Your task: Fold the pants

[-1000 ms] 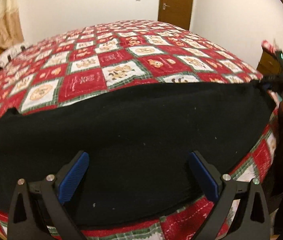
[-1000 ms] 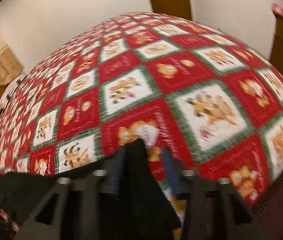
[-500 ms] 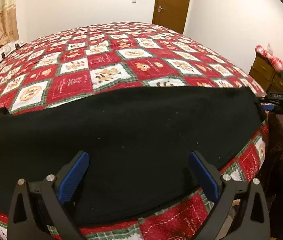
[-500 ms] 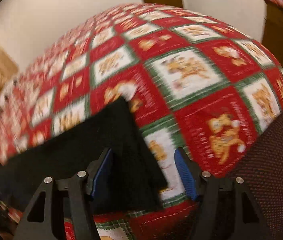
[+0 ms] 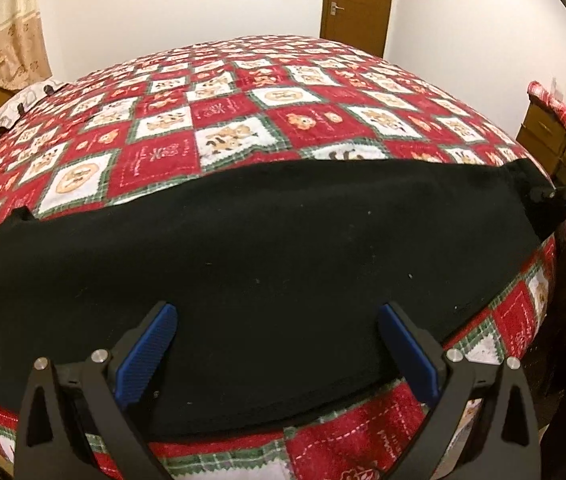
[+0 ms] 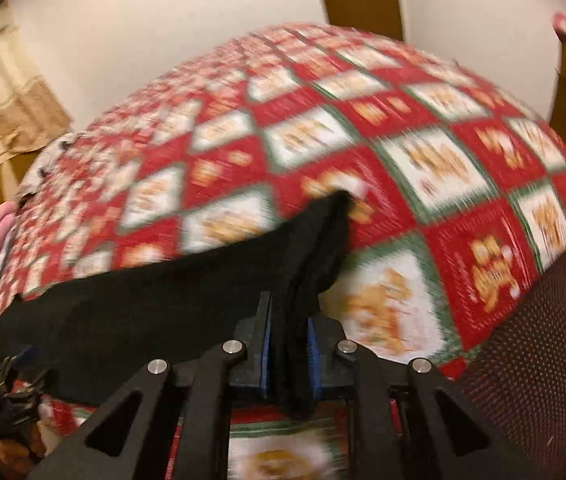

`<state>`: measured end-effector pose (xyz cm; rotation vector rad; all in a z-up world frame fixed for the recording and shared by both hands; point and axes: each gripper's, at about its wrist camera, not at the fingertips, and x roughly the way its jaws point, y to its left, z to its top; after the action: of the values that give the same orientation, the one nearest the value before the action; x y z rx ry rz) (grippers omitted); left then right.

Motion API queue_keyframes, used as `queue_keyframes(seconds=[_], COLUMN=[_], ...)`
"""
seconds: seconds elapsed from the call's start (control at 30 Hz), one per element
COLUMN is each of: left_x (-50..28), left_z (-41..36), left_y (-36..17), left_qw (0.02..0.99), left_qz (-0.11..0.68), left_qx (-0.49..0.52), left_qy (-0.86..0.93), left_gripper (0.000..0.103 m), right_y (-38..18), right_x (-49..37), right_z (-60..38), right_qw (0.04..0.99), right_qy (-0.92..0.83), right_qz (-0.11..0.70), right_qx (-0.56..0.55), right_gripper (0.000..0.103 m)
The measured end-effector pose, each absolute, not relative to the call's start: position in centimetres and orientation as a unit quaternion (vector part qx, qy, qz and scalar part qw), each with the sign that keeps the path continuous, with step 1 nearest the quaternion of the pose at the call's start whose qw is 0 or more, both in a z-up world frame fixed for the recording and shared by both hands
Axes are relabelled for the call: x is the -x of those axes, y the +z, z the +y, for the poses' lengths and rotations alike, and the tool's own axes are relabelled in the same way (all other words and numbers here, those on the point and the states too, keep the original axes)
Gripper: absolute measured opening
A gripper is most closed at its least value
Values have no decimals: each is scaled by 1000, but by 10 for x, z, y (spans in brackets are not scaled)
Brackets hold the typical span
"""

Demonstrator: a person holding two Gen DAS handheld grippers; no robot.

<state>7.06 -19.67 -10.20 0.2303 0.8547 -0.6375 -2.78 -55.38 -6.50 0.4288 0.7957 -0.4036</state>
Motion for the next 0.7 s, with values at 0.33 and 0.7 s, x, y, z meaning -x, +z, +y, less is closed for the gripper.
queue_keyframes(seconds=[0.33, 0.7], left_x=[-84, -106], left_z=[-168, -119], left_y=[-97, -105], left_qw=[870, 882], left_qz=[403, 413], left_qx=[-82, -41], left_qy=[-271, -225], left_gripper=[103, 103], right_y=[-51, -102], right_x=[-49, -68], right_z=[-388, -299], right_qw=[915, 907], right_qy=[-19, 84], right_qz=[384, 389], right_qx=[-124, -137], right_gripper=[15, 64])
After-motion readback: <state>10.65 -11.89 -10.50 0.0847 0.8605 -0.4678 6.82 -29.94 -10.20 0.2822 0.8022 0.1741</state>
